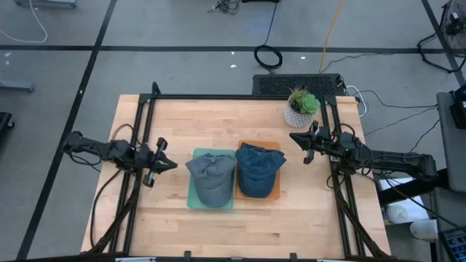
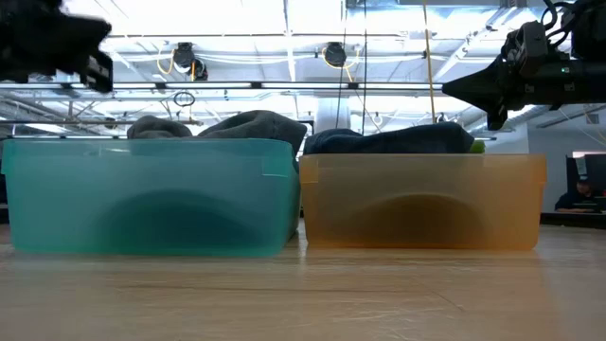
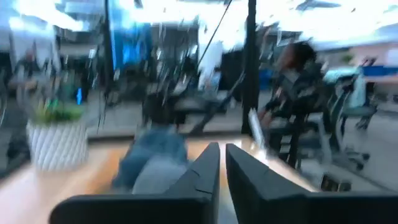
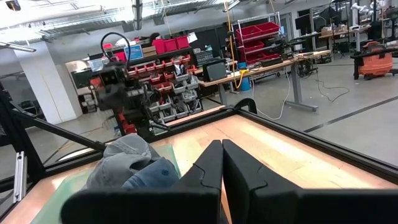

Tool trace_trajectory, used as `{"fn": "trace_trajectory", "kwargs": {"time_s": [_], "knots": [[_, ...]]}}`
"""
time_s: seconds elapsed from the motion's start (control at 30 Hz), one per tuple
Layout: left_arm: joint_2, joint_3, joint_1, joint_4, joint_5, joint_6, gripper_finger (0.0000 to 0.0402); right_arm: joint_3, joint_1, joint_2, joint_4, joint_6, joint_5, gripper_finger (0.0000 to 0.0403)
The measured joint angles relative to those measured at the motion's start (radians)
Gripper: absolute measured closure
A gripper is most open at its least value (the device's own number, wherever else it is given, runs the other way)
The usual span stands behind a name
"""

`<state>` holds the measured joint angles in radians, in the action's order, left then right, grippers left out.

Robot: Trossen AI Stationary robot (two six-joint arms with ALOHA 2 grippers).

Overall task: Pick & Place hat
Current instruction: Return to Home Position

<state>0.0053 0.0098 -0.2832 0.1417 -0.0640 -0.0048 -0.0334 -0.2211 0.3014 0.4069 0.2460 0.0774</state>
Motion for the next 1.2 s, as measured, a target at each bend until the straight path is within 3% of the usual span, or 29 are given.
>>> {"fn": "trace_trajectory", "kwargs": {"time_s": [0.13,0.3,0.43,0.63,1.2], "knots": [[0.0,0.001,0.0,0.016,0.039,0.026,0.035,0.0,0.0,0.0,0.0,0.0,0.0,0.0403],[0.002,0.003,0.005,-0.105,-0.08,-0.115,0.0335,0.0,0.0,0.001,0.0,0.0,0.0,0.0403],[0.008,0.003,0.011,-0.104,-0.091,-0.153,0.0329,0.0,0.0,0.001,0.0,0.0,0.0,0.0403],[0.012,0.003,0.027,-0.094,-0.093,-0.07,0.0327,0.0,0.0,0.001,0.0,0.0,0.0,0.0403],[0.015,0.001,0.027,-0.072,-0.094,-0.082,0.0327,0.0,0.0,0.001,0.0,0.0,0.0,0.0403]]}}
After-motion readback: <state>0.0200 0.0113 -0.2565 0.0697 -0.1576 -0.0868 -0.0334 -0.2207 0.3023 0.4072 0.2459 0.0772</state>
